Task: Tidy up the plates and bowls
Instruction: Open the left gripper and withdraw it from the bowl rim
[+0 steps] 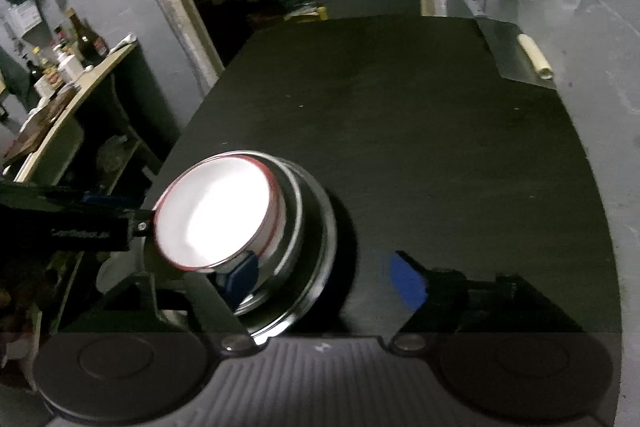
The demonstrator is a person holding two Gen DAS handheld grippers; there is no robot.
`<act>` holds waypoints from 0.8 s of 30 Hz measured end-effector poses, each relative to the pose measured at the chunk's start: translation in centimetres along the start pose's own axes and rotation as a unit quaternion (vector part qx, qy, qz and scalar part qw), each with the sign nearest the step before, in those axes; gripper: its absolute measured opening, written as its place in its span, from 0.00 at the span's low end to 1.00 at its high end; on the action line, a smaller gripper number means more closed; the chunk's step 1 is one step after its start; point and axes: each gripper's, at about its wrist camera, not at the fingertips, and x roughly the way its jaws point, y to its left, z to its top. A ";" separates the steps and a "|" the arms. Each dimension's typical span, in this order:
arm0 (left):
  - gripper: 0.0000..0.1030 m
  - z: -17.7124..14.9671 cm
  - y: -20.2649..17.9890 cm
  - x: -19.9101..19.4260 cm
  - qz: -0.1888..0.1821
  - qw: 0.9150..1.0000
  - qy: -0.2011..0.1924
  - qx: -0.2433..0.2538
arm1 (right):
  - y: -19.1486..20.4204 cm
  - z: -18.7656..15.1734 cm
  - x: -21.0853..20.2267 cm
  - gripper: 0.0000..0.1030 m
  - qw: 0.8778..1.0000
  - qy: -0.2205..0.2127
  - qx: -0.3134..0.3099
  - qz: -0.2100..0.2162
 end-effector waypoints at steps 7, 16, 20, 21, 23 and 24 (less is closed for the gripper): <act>0.71 0.2 0.2 -0.8 0.011 1.000 -0.009 -0.006 | -0.7 -0.1 -0.2 0.86 1.000 -0.011 0.019 -0.006; 0.79 -0.2 0.1 -1.9 0.019 0.999 -0.024 -0.018 | -0.8 0.2 -0.8 0.92 0.999 -0.028 0.022 0.008; 0.88 -0.5 0.3 -2.5 0.014 0.999 -0.034 -0.025 | -0.8 0.3 -1.1 0.94 0.999 -0.037 0.026 0.011; 0.88 -0.6 0.3 -2.7 0.014 0.999 -0.036 -0.025 | -0.9 0.4 -1.1 0.95 0.999 -0.039 0.026 0.011; 0.89 -0.8 0.3 -2.9 0.015 0.999 -0.037 -0.027 | -0.8 0.3 -1.4 0.97 0.999 -0.044 0.025 0.012; 0.89 -1.0 0.4 -3.1 0.015 0.999 -0.039 -0.029 | -0.8 0.3 -1.5 0.99 0.999 -0.047 0.024 0.012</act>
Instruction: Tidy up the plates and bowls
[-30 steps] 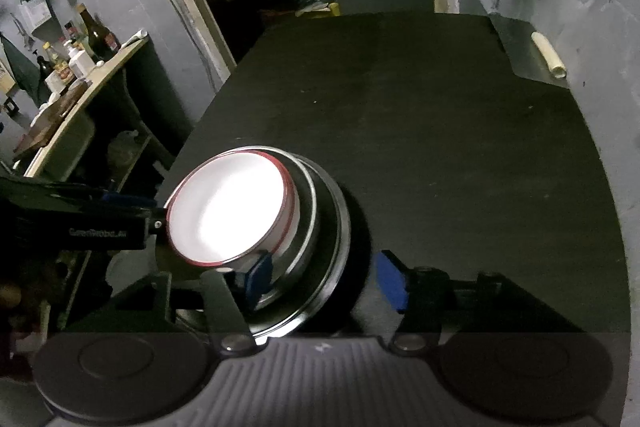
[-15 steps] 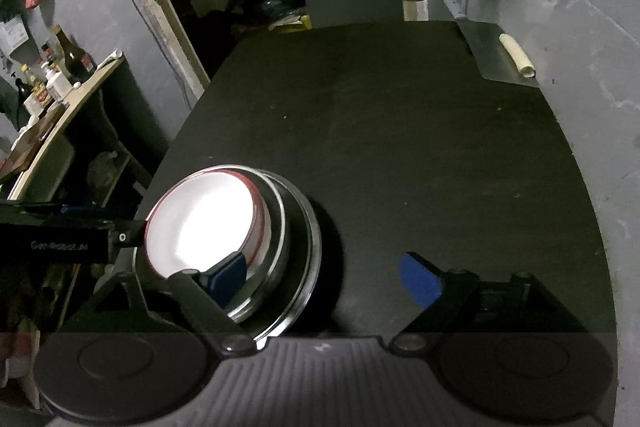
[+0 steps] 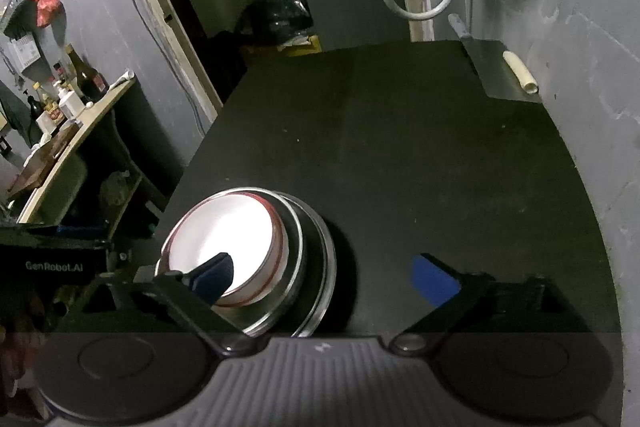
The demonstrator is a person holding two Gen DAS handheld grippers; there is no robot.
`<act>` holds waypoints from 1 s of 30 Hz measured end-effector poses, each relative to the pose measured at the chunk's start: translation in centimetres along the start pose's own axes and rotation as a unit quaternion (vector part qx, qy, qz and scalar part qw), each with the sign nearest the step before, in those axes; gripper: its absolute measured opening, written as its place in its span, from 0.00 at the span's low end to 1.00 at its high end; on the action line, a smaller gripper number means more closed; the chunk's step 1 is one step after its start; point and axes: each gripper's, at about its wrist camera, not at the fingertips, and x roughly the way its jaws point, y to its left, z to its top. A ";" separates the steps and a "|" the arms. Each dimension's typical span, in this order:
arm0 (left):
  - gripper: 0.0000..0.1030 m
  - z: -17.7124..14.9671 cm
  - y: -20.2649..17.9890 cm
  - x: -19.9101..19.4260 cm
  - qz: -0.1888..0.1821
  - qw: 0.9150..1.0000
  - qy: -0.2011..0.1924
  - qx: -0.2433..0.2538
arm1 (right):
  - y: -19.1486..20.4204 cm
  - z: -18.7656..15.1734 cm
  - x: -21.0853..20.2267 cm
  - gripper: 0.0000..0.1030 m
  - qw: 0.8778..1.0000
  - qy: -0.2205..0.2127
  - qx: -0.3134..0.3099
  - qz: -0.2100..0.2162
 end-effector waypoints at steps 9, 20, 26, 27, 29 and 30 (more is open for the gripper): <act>0.97 -1.1 0.7 -2.1 -0.007 0.998 -0.054 -0.022 | 0.2 -0.1 -1.4 1.00 0.999 -0.037 -0.006 -0.009; 0.99 -2.6 1.2 -4.7 -0.034 0.992 -0.120 -0.035 | 1.3 -1.1 -3.4 1.00 0.997 -0.076 0.000 -0.012; 0.99 -3.8 2.3 -6.0 -0.053 0.988 -0.142 -0.033 | 2.1 -2.0 -5.0 1.00 0.994 -0.104 0.013 -0.029; 0.99 -4.0 2.5 -6.4 -0.054 0.987 -0.149 -0.033 | 2.3 -2.2 -5.4 1.00 0.993 -0.110 0.016 -0.033; 0.99 -4.3 2.9 -6.8 -0.059 0.986 -0.156 -0.026 | 2.8 -2.7 -6.1 1.00 0.992 -0.121 0.021 -0.039; 0.99 -4.5 3.1 -7.1 -0.065 0.985 -0.160 -0.021 | 3.0 -3.0 -6.3 1.00 0.991 -0.127 0.024 -0.041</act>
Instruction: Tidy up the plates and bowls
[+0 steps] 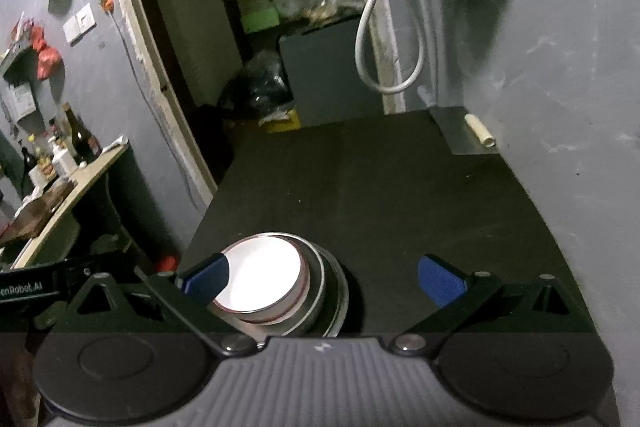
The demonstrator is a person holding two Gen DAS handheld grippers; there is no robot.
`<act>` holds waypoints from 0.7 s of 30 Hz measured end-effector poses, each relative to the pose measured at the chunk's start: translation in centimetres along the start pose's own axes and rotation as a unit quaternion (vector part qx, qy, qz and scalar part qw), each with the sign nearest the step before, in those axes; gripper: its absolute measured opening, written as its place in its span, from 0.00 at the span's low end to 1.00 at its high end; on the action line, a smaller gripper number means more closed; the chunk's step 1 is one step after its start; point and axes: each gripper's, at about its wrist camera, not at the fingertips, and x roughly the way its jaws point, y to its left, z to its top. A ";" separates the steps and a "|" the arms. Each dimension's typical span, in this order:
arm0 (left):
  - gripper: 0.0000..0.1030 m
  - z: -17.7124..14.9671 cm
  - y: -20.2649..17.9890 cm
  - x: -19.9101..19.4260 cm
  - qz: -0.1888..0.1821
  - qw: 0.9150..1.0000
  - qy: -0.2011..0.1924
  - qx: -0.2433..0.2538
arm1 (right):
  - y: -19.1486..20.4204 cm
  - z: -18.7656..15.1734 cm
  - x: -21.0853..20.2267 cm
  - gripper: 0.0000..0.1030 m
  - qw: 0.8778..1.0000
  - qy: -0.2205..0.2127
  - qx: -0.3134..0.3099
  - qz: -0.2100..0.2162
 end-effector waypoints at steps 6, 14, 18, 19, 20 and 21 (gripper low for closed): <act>0.99 -0.3 0.4 -1.4 -0.014 1.000 -0.012 0.019 | 1.4 -1.0 -1.8 1.00 0.999 -0.028 0.003 -0.033; 0.99 -0.3 0.7 -3.1 -0.046 0.998 -0.034 0.041 | 2.7 -1.9 -4.6 1.00 0.996 -0.066 0.007 -0.062; 0.99 -0.6 0.7 -3.8 -0.046 0.997 -0.043 0.052 | 3.0 -2.4 -5.6 1.00 0.995 -0.073 0.015 -0.060; 0.99 -0.7 0.8 -4.0 -0.045 0.997 -0.044 0.055 | 3.1 -2.5 -5.8 1.00 0.995 -0.072 0.017 -0.061; 0.99 -0.9 0.9 -4.2 -0.045 0.996 -0.044 0.056 | 3.3 -2.7 -6.0 1.00 0.995 -0.073 0.017 -0.063; 0.99 -1.0 1.1 -4.3 -0.046 0.996 -0.044 0.057 | 3.4 -2.8 -6.1 1.00 0.995 -0.074 0.016 -0.066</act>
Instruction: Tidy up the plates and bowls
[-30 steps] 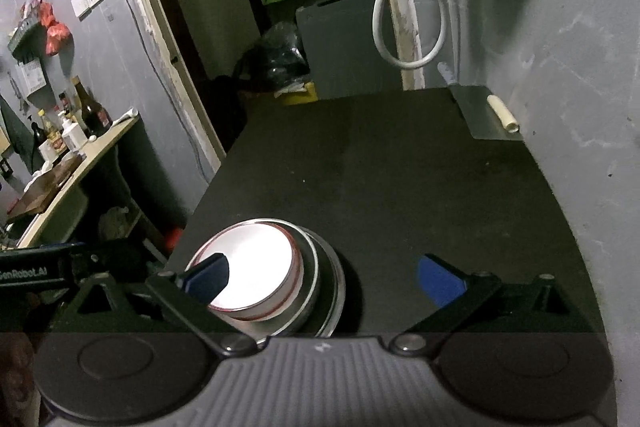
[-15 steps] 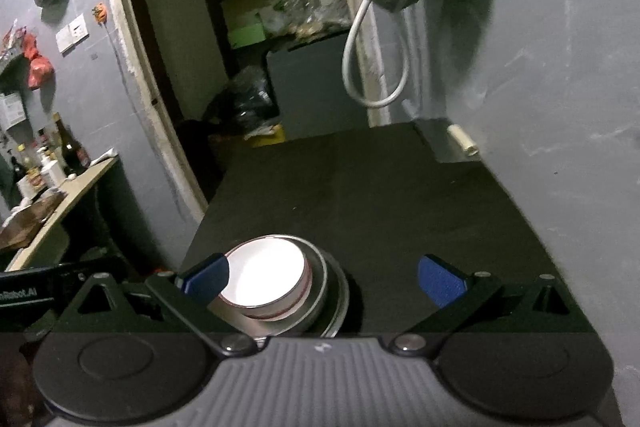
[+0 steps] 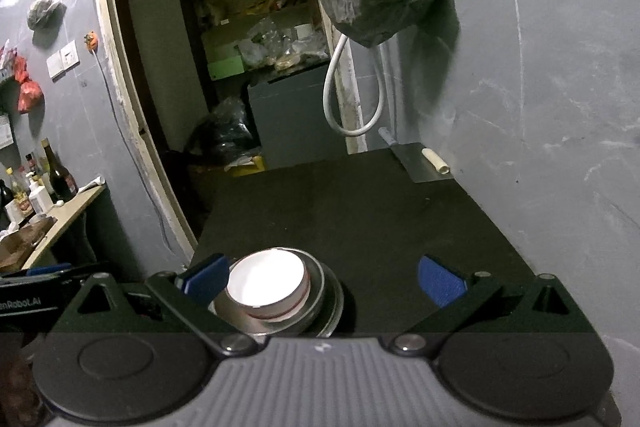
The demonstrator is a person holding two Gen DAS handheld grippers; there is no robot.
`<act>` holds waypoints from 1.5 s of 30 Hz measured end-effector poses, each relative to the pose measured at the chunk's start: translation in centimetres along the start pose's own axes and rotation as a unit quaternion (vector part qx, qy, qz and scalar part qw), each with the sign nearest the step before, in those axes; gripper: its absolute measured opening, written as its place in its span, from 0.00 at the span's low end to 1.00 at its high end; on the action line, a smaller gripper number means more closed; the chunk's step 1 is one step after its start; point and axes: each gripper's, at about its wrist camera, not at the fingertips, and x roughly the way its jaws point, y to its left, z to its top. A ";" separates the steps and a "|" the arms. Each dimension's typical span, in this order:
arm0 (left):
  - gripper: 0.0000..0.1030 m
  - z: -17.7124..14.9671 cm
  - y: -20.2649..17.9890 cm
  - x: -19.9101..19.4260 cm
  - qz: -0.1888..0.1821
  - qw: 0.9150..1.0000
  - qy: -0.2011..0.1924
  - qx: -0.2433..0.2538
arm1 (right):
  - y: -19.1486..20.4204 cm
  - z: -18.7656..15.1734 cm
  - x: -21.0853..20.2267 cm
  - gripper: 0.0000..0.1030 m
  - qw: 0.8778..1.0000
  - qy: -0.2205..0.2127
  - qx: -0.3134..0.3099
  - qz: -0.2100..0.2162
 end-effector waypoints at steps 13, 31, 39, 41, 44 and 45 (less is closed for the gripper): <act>0.99 -2.1 2.3 -2.6 -0.010 1.000 0.000 -0.004 | 1.6 -1.9 -2.4 1.00 1.000 -0.006 -0.008 -0.019; 0.99 -4.8 2.3 -5.3 -0.014 1.000 0.015 0.005 | 2.9 -4.4 -5.6 1.00 0.999 -0.015 -0.014 -0.025; 0.99 -5.8 2.3 -6.6 -0.007 1.000 0.007 0.007 | 2.7 -5.5 -6.4 1.00 1.000 -0.016 -0.005 -0.017; 0.99 -6.2 2.4 -6.8 -0.003 1.000 0.010 0.008 | 2.6 -5.7 -6.4 1.00 1.000 -0.015 -0.001 -0.013; 0.99 -6.7 2.5 -7.3 0.003 1.000 0.014 0.013 | 2.5 -6.1 -6.3 1.00 1.000 -0.009 0.006 -0.006; 0.99 -6.8 2.4 -7.4 0.004 1.000 0.015 0.013 | 2.5 -6.2 -6.3 1.00 1.000 -0.007 0.007 -0.005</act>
